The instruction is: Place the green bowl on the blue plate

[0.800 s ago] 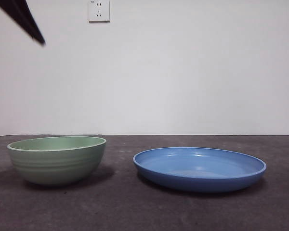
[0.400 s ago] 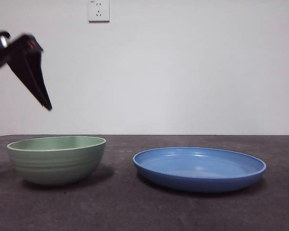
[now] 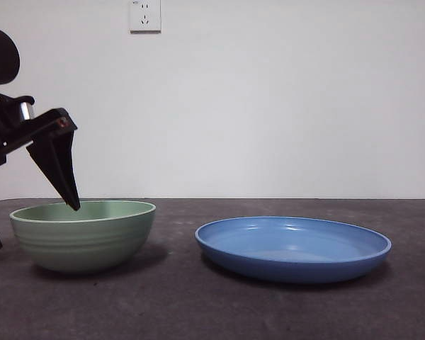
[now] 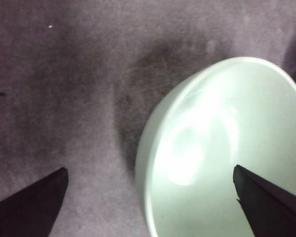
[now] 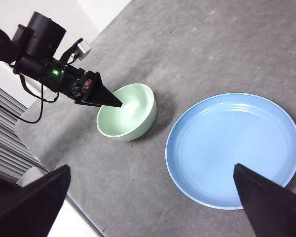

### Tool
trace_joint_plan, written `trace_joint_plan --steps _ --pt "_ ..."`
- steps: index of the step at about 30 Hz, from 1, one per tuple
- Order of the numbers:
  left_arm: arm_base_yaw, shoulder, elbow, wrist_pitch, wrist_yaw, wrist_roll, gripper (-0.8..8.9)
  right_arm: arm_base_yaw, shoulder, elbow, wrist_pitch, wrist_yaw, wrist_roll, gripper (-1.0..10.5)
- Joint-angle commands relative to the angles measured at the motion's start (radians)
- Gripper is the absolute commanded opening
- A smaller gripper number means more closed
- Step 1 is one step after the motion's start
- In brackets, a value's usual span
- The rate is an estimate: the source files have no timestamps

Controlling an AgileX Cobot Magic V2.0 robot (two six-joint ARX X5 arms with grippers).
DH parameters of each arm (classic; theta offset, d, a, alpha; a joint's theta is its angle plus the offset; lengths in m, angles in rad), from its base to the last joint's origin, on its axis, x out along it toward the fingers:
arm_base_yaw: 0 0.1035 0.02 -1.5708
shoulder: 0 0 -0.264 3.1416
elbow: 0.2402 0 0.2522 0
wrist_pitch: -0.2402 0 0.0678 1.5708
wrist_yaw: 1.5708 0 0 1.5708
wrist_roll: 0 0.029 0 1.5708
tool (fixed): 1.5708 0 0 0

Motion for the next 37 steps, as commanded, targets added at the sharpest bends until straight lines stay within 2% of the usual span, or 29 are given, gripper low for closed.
trace_joint_plan --steps 1,5,10,13,17,25,31,37 --pt "-0.002 0.028 0.019 0.016 0.001 0.015 4.97 0.004 0.005 0.016 0.001 -0.004 0.010 6.0" --pt "-0.002 0.034 0.021 0.021 0.001 0.023 2.44 0.004 0.005 0.016 -0.001 -0.004 0.010 6.0" --pt "-0.002 0.034 0.021 0.014 0.001 0.024 1.25 0.004 0.005 0.016 -0.002 -0.003 0.010 6.0" --pt "-0.002 0.034 0.021 0.015 0.001 0.031 0.20 0.004 0.005 0.016 -0.002 -0.004 0.010 6.0" --pt "-0.002 0.034 0.032 0.006 -0.005 0.038 0.10 0.004 0.005 0.016 -0.002 -0.004 0.010 6.0" --pt "-0.034 0.035 0.147 -0.098 -0.090 0.031 0.10 0.003 0.005 0.016 -0.002 -0.003 0.011 6.0" --pt "-0.133 0.069 0.298 -0.174 -0.149 -0.023 0.10 0.003 0.005 0.016 -0.002 -0.001 0.011 6.0" --pt "-0.278 0.202 0.505 -0.237 -0.200 -0.027 0.10 0.003 0.005 0.016 -0.002 -0.001 0.010 6.0"
